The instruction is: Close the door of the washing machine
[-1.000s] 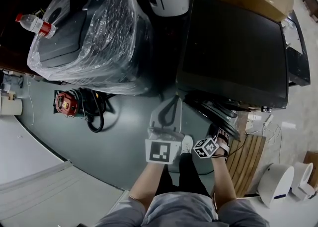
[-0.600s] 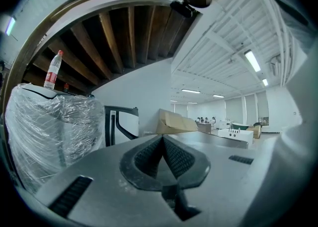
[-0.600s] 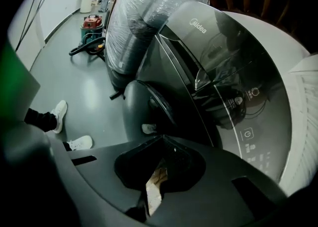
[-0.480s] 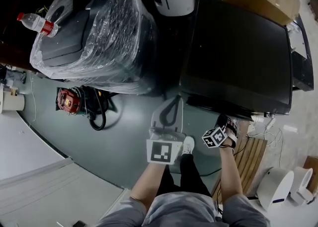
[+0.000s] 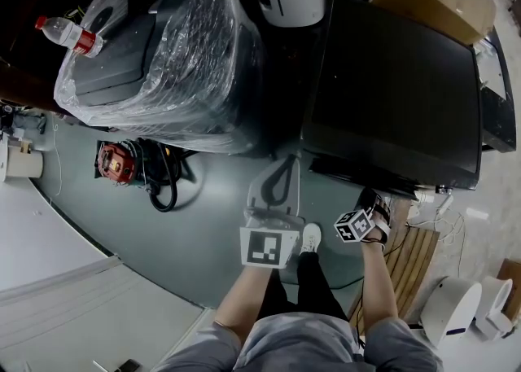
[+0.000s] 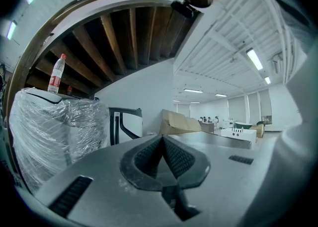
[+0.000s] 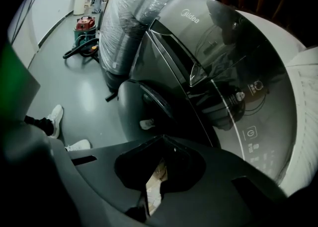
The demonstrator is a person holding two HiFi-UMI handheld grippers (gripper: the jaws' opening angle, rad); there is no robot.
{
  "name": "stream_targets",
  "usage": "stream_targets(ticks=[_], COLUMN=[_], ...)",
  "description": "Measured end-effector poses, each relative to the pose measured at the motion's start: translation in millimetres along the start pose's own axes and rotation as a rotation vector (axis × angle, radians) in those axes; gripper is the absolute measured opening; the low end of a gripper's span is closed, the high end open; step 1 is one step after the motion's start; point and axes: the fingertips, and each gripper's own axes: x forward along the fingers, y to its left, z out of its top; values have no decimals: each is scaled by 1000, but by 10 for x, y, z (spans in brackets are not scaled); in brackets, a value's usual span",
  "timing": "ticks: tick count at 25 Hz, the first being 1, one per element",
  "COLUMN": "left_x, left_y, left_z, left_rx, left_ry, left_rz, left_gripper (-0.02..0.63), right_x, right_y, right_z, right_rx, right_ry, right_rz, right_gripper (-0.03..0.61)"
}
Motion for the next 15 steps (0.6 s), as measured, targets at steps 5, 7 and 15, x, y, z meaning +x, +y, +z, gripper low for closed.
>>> stream_targets(ticks=[5, 7, 15], left_x=[-69, -100, -260], left_y=[-2, 11, 157], left_z=[42, 78, 296], left_rx=[-4, -7, -13], left_ry=[4, -2, -27], left_rz=[0, 3, 32], left_gripper=[-2, -2, -2], right_x=[-123, -181, -589], right_y=[-176, -235, -423], right_z=[-45, -29, 425], right_rx=[31, 48, 245], right_ry=[-35, -48, -180], right_rz=[-39, -44, -37], right_gripper=[0, 0, 0])
